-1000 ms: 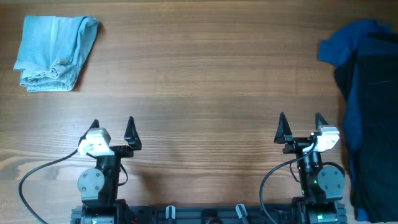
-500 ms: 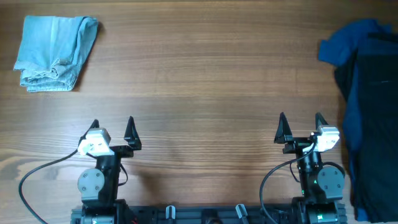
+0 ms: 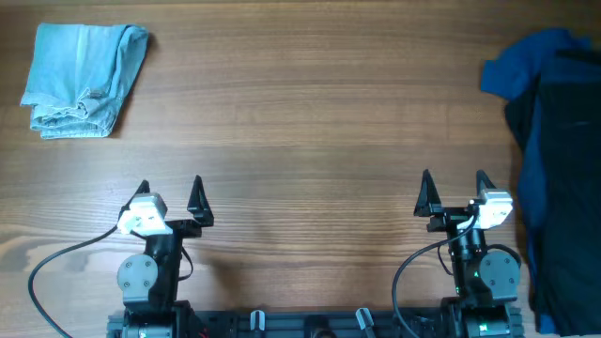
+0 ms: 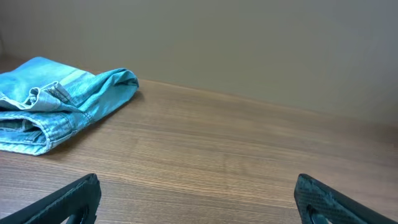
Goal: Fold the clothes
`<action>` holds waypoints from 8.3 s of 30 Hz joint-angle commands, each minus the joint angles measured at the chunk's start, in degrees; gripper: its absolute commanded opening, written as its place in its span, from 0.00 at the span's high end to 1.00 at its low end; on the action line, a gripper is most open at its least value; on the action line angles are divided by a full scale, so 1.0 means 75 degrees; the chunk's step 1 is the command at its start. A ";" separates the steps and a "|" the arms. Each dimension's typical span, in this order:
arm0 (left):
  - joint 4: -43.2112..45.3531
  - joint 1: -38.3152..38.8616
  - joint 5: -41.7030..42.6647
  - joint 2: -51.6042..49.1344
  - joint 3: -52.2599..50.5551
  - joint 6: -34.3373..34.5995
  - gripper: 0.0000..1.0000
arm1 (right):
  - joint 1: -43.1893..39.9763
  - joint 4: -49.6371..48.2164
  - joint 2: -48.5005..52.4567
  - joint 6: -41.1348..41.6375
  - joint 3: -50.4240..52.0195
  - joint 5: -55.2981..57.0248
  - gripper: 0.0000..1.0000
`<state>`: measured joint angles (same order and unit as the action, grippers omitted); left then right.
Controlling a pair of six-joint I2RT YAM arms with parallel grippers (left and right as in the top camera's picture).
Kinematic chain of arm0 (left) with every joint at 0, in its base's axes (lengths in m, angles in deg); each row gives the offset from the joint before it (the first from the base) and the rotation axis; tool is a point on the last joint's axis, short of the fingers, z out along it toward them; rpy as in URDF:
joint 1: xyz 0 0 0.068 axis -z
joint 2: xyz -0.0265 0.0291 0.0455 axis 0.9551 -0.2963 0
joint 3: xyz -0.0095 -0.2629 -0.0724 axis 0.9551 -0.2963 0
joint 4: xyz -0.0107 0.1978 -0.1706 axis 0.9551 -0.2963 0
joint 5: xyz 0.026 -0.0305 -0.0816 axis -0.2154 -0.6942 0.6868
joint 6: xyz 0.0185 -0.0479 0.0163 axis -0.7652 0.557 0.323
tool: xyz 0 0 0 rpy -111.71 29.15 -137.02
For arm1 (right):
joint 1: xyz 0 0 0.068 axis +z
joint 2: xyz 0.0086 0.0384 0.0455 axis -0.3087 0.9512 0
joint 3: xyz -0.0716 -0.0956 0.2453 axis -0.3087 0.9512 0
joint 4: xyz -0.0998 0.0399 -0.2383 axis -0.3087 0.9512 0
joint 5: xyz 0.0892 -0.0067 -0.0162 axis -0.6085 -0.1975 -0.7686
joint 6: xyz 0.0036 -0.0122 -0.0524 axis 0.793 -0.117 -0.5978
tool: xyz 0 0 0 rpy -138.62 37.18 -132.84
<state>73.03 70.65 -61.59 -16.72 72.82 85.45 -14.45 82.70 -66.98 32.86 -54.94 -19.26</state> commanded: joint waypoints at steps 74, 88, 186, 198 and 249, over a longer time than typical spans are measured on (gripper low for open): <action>-0.0020 -0.0050 0.0175 0.0055 -0.0032 -0.0149 0.00 | -0.4307 0.5569 1.6897 -0.1399 -1.3505 0.0545 0.26; -0.0020 -0.0050 0.0175 0.0055 -0.0035 -0.0149 0.00 | -0.4223 0.5493 1.6929 -0.1460 -1.3586 0.0329 0.96; -0.0020 -0.0050 0.0175 0.0055 -0.0032 -0.0149 0.00 | -0.1953 0.5881 1.7456 -0.4080 -1.3633 -0.2911 0.28; -0.0020 -0.0050 0.0175 0.0055 -0.0032 -0.0149 0.00 | -0.1953 0.5954 1.7456 -0.3614 -1.3476 -0.3488 0.59; -0.0020 -0.0050 0.0175 0.0055 -0.0032 -0.0149 0.00 | 0.4164 1.0722 1.3968 -0.1078 -1.0459 -0.3500 0.96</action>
<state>73.11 70.65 -61.14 -16.72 72.82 85.25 13.20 164.71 40.71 17.78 -137.96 -49.38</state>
